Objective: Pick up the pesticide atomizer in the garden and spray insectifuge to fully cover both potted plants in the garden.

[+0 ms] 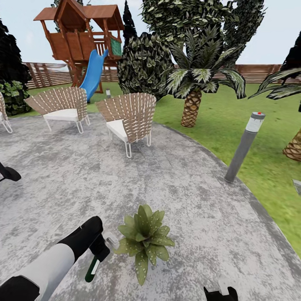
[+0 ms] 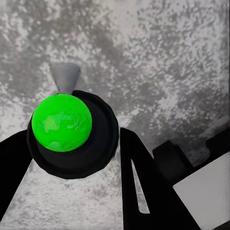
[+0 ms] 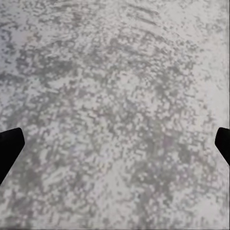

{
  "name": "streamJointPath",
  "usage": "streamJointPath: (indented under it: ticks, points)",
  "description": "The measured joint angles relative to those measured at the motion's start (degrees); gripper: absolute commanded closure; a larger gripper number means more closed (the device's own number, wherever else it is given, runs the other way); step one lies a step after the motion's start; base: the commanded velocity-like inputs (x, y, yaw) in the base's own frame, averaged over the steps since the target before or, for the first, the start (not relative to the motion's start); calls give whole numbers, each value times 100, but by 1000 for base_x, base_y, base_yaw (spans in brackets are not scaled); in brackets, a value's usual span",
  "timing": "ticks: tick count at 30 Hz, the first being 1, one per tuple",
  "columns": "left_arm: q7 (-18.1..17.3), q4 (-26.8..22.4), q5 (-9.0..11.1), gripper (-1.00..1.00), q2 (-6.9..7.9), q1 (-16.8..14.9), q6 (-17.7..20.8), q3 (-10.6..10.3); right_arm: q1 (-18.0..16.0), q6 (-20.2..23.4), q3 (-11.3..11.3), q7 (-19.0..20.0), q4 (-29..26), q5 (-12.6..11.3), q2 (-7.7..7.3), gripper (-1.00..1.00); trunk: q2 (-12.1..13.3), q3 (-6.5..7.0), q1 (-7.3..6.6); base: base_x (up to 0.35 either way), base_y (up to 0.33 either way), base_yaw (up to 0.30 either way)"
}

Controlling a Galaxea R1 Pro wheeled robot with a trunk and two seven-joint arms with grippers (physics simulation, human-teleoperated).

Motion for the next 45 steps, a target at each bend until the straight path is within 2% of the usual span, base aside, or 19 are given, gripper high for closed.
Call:
streamJointPath:
  ticks: [10,12,17,21,30,37,45]
  points:
    - [-7,-11,-22,100,-10,0,37,-2,-1,1,8,3,2,-2,1,-100,0,0,0,-166,185,-111]
    - [-14,-6,-309,100,-16,-1,54,4,0,1,8,3,3,-2,0,-100,0,0,-1,-2,307,-280]
    - [-16,6,-419,100,-11,1,60,13,0,0,8,1,4,-1,0,-100,0,0,-1,0,182,-294]
    - [-16,7,-427,100,-9,12,61,16,-1,0,8,0,3,0,0,-100,0,0,-1,0,21,-224]
    - [-8,13,-462,100,3,69,64,4,-2,0,8,1,6,0,1,-100,0,0,2,-94,34,-20]
    - [-6,15,-455,100,1,70,68,15,-1,1,8,3,9,-2,1,-100,0,0,-1,-32,274,-14]
    - [-8,17,-449,100,-9,70,73,22,0,2,8,3,10,-2,0,-100,0,0,-2,131,301,-252]
